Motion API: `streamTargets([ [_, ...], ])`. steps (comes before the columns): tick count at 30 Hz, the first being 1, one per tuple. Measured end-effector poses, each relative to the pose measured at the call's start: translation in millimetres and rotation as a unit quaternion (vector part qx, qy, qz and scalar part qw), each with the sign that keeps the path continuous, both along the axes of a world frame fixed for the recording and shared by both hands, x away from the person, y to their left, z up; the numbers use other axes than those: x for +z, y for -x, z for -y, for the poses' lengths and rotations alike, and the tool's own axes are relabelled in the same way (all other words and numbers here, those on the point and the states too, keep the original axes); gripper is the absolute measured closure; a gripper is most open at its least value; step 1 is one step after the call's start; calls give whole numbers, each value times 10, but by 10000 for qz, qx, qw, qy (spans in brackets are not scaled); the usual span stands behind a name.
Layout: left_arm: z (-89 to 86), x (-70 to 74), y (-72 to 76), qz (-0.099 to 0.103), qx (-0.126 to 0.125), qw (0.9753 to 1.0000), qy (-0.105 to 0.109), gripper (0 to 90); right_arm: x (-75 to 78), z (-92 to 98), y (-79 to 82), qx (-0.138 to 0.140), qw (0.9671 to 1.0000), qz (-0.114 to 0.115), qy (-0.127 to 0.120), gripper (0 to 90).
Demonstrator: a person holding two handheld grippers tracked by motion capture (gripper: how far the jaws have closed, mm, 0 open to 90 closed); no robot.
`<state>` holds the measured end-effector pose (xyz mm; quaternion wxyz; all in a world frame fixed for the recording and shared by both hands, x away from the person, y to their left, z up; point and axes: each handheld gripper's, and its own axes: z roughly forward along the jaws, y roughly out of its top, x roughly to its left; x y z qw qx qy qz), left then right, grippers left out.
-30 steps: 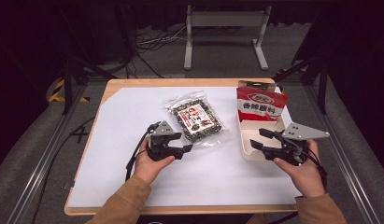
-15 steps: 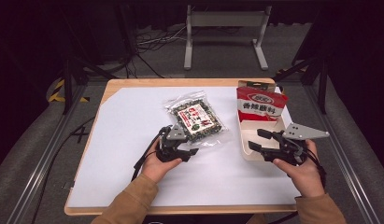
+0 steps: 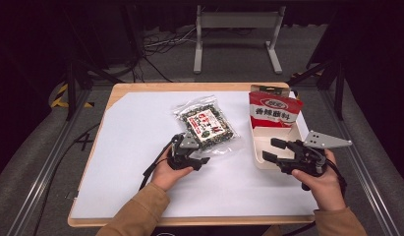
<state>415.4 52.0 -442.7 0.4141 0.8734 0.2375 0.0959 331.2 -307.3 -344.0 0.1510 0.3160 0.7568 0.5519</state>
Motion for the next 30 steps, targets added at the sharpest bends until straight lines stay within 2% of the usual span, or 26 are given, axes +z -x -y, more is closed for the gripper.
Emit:
streamTargets([
  [3,4,-6,0,41,10,10000,-21,486,-10,3,10,32,10000,-36,-46,389],
  [10,-17,-11,-9,80,9,10000,-46,570,-11,6,16,76,9999,-36,-112,389],
  [12,-30,-8,-14,82,45,9999,-59,652,-12,-1,15,102,9999,-43,-108,389],
  [13,-56,-9,-38,-17,65,10000,14,663,-13,-5,15,107,9999,-44,-106,389],
  [21,-80,-5,-61,-29,100,9999,47,745,-22,-25,11,151,9998,-49,-107,394],
  [22,-90,3,-68,-228,-27,9996,169,792,-25,-30,10,151,9998,-47,-105,396],
  [23,-88,-4,-66,-237,22,9996,164,893,-28,-36,9,156,9998,-52,-107,401],
  [25,-75,-12,-61,-209,23,9997,102,895,-31,-44,10,167,9998,-45,-101,414],
  [30,-98,15,-60,-229,75,9996,143,898,-30,-63,17,216,9997,0,-123,423],
])
